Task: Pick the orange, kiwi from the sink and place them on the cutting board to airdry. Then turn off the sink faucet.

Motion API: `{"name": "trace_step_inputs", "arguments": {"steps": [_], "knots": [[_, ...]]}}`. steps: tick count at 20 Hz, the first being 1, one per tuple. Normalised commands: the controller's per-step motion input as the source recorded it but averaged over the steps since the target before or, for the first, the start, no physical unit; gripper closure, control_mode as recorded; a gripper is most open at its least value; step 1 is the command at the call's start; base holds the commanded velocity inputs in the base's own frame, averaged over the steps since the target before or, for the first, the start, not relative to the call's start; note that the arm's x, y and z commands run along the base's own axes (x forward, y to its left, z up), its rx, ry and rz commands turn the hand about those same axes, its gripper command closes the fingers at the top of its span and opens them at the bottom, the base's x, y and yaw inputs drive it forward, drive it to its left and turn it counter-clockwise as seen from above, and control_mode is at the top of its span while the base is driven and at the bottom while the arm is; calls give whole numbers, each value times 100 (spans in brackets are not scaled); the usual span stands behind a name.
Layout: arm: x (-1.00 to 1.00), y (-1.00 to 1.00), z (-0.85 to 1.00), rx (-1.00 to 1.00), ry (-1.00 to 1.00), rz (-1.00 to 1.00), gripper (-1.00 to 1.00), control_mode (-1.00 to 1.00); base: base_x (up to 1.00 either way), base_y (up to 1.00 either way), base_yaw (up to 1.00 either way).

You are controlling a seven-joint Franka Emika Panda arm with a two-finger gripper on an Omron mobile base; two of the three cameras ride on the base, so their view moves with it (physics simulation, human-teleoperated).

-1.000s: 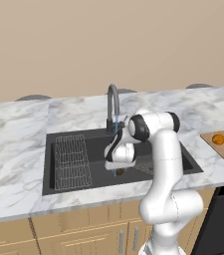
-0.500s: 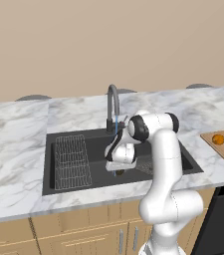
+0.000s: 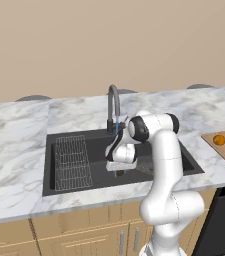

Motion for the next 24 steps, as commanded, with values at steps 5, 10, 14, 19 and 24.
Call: {"name": "trace_step_inputs", "arguments": {"steps": [5, 10, 14, 19, 24], "knots": [[0, 0, 0, 0, -1, 0, 100, -100, 0, 0, 0], [0, -4, 12, 0, -6, 0, 100, -100, 0, 0, 0], [0, -15, 23, 0, -5, -1, 100, -100, 0, 0, 0], [0, -16, 14, -2, -2, 0, 100, -100, 0, 0, 0], [-6, -17, 15, -3, -2, 0, 100, -100, 0, 0, 0]]}}
